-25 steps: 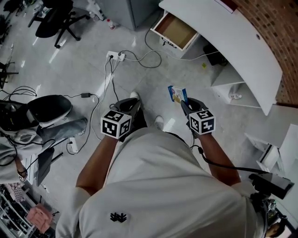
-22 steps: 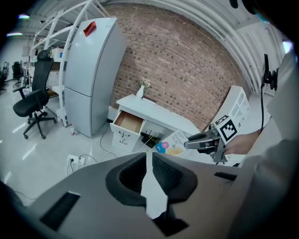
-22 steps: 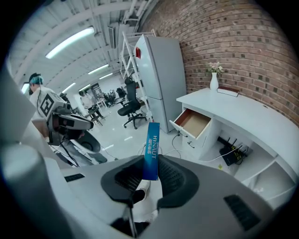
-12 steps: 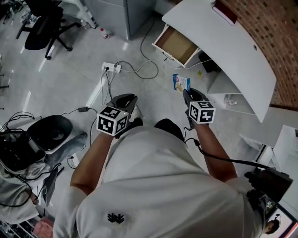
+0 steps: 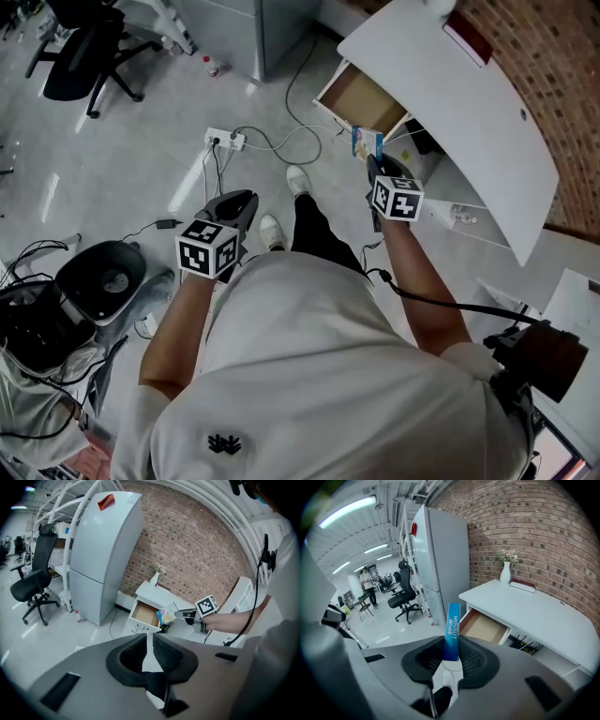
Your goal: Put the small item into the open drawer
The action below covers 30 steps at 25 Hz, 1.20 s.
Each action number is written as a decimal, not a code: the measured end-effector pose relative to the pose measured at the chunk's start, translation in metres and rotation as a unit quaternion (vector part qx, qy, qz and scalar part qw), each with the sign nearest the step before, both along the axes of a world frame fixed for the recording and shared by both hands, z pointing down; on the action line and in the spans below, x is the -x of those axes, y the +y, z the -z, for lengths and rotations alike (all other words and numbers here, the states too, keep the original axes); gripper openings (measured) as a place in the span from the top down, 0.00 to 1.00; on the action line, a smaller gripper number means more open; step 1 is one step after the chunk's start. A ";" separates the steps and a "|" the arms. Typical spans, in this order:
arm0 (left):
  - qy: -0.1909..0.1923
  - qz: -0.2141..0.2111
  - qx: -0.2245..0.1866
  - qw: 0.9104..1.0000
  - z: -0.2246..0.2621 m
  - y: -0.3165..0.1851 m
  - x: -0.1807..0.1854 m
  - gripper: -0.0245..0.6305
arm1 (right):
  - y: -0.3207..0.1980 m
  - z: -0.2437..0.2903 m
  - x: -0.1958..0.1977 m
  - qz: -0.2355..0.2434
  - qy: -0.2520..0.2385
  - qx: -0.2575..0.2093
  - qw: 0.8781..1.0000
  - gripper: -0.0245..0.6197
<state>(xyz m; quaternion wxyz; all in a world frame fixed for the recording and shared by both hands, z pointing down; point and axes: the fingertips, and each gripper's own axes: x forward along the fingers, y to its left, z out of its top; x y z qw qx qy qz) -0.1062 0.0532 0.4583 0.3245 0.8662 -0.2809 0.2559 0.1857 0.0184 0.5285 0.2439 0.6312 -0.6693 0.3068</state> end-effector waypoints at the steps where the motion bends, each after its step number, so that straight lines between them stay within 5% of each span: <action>1: -0.003 0.004 0.003 1.000 -0.002 -0.009 -0.003 0.88 | -0.015 -0.004 -0.006 0.000 0.003 -0.001 1.000 0.79; 16: -0.031 0.019 0.030 0.999 -0.016 -0.142 -0.091 0.88 | -0.190 -0.124 -0.063 0.006 0.029 0.047 0.998 0.79; 30: -0.049 0.056 0.067 0.995 -0.057 -0.186 -0.092 0.88 | -0.269 -0.229 -0.068 0.010 0.045 0.108 0.993 0.79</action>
